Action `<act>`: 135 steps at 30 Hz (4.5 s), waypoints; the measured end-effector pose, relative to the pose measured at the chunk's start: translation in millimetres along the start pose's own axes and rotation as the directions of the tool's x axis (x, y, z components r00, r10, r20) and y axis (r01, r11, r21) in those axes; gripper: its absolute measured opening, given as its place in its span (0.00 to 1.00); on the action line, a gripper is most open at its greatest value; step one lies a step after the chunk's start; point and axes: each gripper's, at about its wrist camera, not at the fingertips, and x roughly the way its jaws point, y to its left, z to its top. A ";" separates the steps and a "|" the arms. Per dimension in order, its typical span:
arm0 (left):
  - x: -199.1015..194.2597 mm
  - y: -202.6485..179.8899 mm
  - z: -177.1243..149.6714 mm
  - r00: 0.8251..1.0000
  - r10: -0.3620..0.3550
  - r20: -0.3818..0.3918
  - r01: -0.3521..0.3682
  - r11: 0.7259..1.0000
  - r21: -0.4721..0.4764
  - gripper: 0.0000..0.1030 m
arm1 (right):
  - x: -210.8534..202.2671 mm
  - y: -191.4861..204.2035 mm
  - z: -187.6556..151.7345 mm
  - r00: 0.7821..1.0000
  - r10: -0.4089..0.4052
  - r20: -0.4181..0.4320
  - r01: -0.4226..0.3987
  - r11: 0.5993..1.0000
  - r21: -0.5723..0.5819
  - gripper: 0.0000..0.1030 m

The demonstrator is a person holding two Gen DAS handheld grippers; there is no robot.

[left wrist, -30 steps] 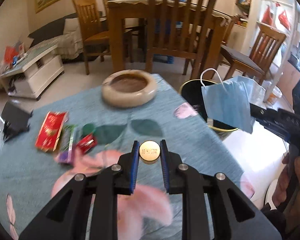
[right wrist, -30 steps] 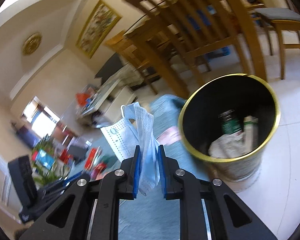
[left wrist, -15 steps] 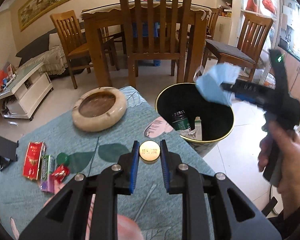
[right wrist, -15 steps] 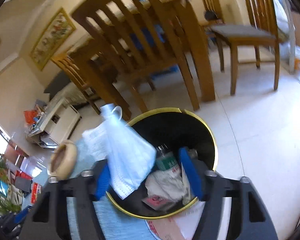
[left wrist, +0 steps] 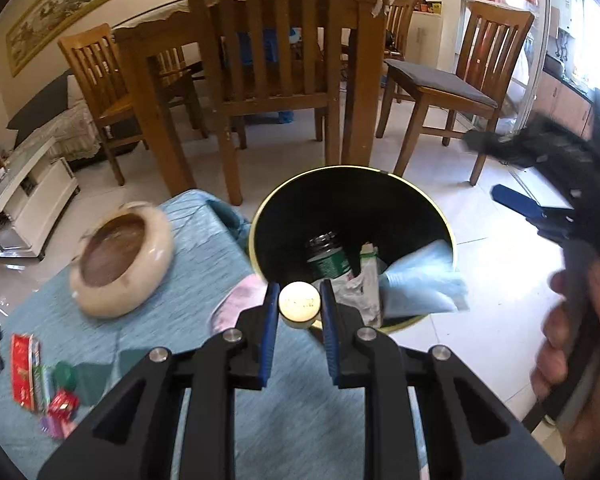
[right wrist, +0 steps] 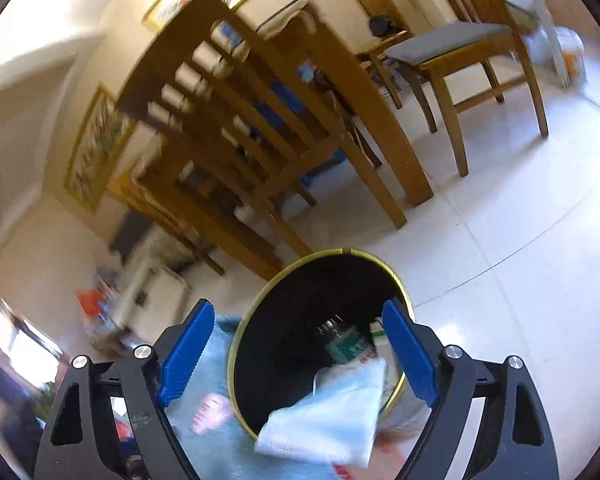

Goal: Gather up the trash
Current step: 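Carry the mask and gold cap over the black bin and open both grippers, then move both grippers back over the table toward the red wrapper and gum pack, then grasp the red candy wrapper with the right gripper while the left gripper grasps the purple-green gum pack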

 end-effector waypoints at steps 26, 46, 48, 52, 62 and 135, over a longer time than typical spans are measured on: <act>-27.4 18.9 -35.7 0.998 0.059 0.004 -0.059 0.998 -0.008 0.82 | -22.1 40.8 -9.1 0.997 0.011 0.075 0.000 0.990 -0.138 0.95; -168.2 249.7 -197.2 0.922 0.384 -0.038 -0.365 0.838 -0.406 0.94 | 38.8 218.9 -170.4 0.992 -0.043 -0.120 -0.059 0.683 -0.728 0.96; -178.9 266.2 -206.1 0.914 0.404 -0.032 -0.376 0.814 -0.443 0.97 | 42.5 230.0 -188.5 0.985 -0.034 -0.170 -0.104 0.667 -0.738 0.96; -192.3 283.0 -219.5 0.906 0.423 -0.028 -0.384 0.791 -0.476 0.97 | 45.4 253.5 -234.7 0.962 -0.015 -0.274 -0.210 0.606 -0.768 0.96; -203.9 319.4 -248.6 0.915 0.402 -0.018 -0.344 0.759 -0.553 0.97 | 67.1 289.9 -306.9 0.946 -0.120 -0.303 -0.212 0.480 -0.852 0.96; -54.6 255.0 -158.4 0.993 0.081 -0.087 -0.112 0.880 -0.461 0.31 | 17.8 216.1 -179.9 0.833 0.252 -0.493 -0.496 0.736 -0.461 0.10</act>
